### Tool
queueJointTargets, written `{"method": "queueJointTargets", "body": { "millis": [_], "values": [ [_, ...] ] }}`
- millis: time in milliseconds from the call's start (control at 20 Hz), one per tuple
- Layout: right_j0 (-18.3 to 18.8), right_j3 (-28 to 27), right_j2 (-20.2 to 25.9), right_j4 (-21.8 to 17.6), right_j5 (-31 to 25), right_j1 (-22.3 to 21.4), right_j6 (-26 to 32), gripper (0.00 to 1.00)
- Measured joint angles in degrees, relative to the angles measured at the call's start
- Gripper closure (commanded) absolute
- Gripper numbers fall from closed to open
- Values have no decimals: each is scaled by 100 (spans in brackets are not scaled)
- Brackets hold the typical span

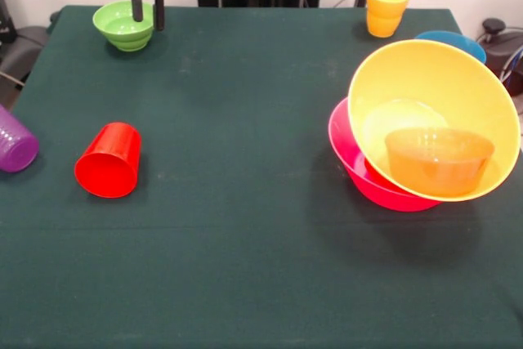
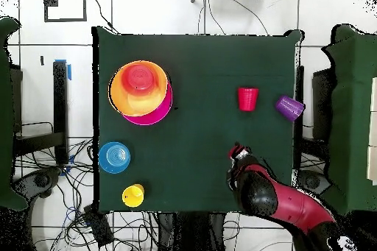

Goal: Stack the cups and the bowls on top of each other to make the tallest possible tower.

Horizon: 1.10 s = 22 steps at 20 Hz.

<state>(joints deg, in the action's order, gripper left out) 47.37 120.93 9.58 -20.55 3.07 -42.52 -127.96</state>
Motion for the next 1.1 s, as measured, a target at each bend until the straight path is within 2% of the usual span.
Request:
{"method": "queueJointTargets", "body": {
  "millis": [1100],
  "values": [
    [209,-5,-217,-441,1,590,0,0]
  ]
}}
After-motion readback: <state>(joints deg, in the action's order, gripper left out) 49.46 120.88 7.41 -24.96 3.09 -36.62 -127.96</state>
